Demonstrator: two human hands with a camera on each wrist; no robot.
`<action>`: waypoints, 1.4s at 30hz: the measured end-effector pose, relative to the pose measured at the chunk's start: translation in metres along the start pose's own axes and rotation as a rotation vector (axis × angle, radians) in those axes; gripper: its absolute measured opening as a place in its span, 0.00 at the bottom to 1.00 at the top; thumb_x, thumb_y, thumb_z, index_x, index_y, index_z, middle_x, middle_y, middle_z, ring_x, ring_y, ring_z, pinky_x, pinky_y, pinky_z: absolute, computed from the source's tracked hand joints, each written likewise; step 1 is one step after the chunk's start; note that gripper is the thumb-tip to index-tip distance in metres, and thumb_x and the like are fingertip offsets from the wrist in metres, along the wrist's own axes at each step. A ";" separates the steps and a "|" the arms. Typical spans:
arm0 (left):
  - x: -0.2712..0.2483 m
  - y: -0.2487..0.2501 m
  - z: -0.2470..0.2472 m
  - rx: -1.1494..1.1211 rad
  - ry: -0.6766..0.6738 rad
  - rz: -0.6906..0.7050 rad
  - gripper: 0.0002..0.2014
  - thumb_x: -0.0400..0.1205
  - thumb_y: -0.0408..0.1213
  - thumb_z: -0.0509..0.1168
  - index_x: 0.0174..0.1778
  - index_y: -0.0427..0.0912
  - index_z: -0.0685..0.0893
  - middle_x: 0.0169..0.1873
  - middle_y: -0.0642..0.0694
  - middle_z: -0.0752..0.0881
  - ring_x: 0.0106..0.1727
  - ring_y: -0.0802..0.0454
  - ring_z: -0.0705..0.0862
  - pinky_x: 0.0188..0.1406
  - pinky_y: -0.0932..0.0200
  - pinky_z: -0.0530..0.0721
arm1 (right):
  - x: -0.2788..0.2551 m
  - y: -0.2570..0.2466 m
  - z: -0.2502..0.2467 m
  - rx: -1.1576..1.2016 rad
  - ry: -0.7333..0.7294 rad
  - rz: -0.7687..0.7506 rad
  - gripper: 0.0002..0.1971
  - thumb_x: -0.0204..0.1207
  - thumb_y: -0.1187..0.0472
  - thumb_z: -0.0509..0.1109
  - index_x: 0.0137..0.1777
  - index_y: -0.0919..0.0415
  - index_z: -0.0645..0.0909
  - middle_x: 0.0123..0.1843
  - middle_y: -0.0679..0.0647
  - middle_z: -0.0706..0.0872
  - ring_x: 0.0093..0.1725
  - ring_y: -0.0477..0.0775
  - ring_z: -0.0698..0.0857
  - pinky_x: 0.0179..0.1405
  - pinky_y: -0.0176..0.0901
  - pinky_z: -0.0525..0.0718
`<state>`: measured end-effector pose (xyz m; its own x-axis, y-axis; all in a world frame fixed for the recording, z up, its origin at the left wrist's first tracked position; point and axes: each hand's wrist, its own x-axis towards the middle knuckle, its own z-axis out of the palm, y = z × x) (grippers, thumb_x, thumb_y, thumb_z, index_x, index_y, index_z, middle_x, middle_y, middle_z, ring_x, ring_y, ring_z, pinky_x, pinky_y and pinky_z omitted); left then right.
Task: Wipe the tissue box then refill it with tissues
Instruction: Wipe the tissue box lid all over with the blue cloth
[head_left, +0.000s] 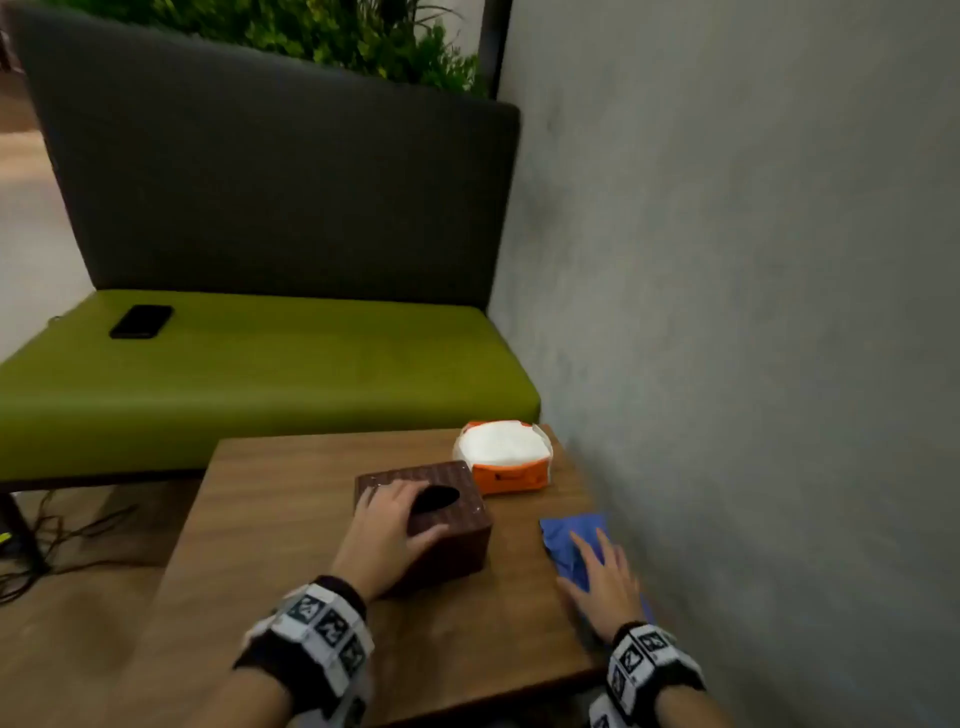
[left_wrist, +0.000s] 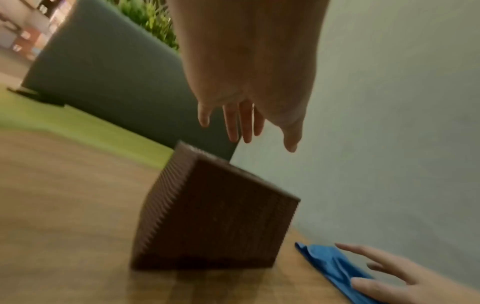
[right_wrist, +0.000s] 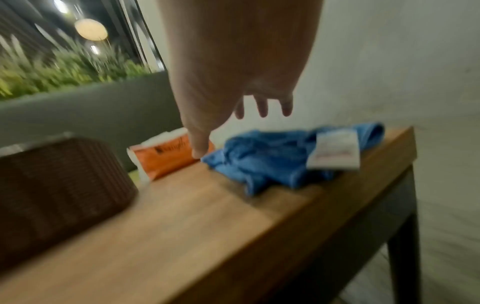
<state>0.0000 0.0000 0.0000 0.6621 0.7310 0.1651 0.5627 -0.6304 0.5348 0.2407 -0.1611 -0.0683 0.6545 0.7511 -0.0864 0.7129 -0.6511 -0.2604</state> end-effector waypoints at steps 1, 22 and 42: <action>0.005 0.002 0.009 0.040 -0.047 -0.035 0.35 0.73 0.64 0.59 0.73 0.47 0.69 0.70 0.49 0.76 0.72 0.51 0.72 0.78 0.50 0.60 | 0.002 -0.002 0.007 -0.063 -0.068 0.027 0.33 0.79 0.41 0.59 0.80 0.44 0.49 0.85 0.54 0.44 0.82 0.62 0.51 0.79 0.59 0.57; 0.021 -0.016 0.034 -0.004 0.032 -0.013 0.34 0.62 0.68 0.55 0.56 0.53 0.86 0.52 0.49 0.91 0.58 0.52 0.86 0.80 0.57 0.56 | 0.009 -0.153 -0.001 0.347 0.257 -0.392 0.22 0.71 0.72 0.69 0.66 0.61 0.79 0.57 0.64 0.74 0.61 0.62 0.73 0.66 0.57 0.75; 0.028 -0.017 0.029 -0.037 -0.012 0.000 0.26 0.65 0.59 0.71 0.56 0.49 0.88 0.53 0.44 0.91 0.60 0.47 0.85 0.80 0.56 0.57 | 0.009 -0.128 -0.018 0.091 0.145 -0.516 0.28 0.58 0.77 0.59 0.62 0.71 0.80 0.65 0.70 0.82 0.62 0.74 0.78 0.67 0.67 0.76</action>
<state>0.0229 0.0239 -0.0285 0.6682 0.7276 0.1552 0.5443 -0.6203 0.5647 0.1600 -0.0726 -0.0189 0.2580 0.9438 0.2068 0.9304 -0.1850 -0.3163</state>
